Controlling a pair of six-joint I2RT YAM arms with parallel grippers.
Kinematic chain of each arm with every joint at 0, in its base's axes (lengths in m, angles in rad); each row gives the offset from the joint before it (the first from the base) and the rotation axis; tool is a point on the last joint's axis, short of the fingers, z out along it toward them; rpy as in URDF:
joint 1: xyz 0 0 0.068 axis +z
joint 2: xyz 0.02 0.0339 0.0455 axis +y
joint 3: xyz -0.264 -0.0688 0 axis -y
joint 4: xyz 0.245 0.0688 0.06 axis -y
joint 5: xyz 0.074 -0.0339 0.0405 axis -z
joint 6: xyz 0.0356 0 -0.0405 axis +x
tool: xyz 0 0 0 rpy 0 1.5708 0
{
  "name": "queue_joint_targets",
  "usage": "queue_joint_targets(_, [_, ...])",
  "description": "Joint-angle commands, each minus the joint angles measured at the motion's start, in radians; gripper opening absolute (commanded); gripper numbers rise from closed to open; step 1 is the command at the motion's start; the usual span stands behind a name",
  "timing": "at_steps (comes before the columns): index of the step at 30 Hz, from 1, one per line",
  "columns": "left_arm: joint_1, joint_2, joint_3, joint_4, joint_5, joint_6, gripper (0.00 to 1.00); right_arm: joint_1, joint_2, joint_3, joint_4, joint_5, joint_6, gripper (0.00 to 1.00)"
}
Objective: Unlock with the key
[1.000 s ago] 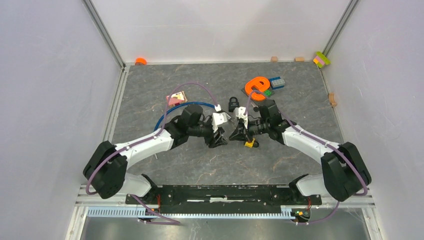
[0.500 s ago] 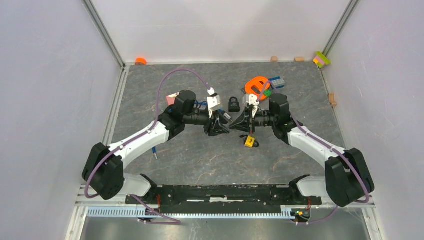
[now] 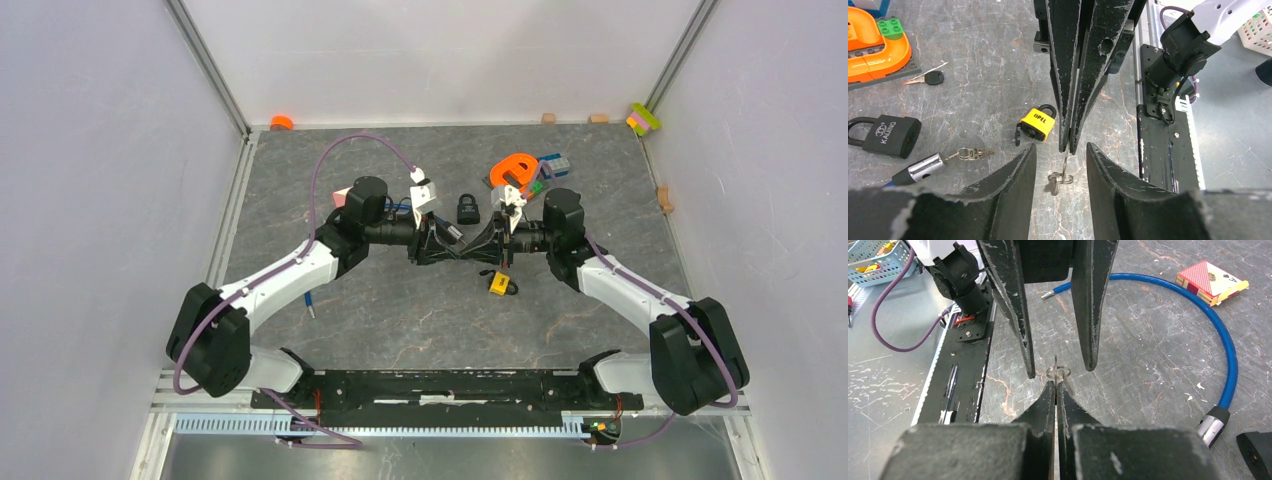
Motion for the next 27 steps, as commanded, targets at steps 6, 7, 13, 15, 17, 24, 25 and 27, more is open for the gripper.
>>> queue_joint_targets(6, [0.008, 0.021, -0.006, 0.054, 0.092, -0.052, 0.43, -0.021, -0.026, -0.024, 0.095, -0.027, 0.06, 0.0])
queue_joint_targets(7, [0.008, 0.024, -0.008, 0.055, 0.097, -0.052, 0.41, -0.023, -0.029, -0.031, 0.116, -0.029, 0.075, 0.0])
queue_joint_targets(13, [0.008, 0.038, -0.006, 0.056, 0.105, -0.053, 0.38, -0.036, -0.027, -0.04, 0.146, -0.036, 0.108, 0.0])
queue_joint_targets(15, [0.008, 0.044, -0.004, 0.057, 0.101, -0.052, 0.4, -0.039, -0.027, -0.043, 0.157, -0.04, 0.118, 0.0])
queue_joint_targets(17, [0.008, 0.049, -0.004, 0.059, 0.1, -0.053, 0.4, -0.038, -0.027, -0.046, 0.164, -0.04, 0.123, 0.0])
queue_joint_targets(24, [0.008, 0.048, -0.003, 0.078, 0.097, -0.094, 0.3, -0.039, -0.02, -0.053, 0.166, -0.037, 0.122, 0.0])
queue_joint_targets(25, [0.008, 0.048, -0.001, 0.08, 0.096, -0.095, 0.28, -0.039, -0.018, -0.052, 0.165, -0.039, 0.123, 0.0])
queue_joint_targets(27, [0.008, 0.051, -0.003, 0.083, 0.098, -0.098, 0.23, -0.038, -0.015, -0.055, 0.167, -0.04, 0.122, 0.0])
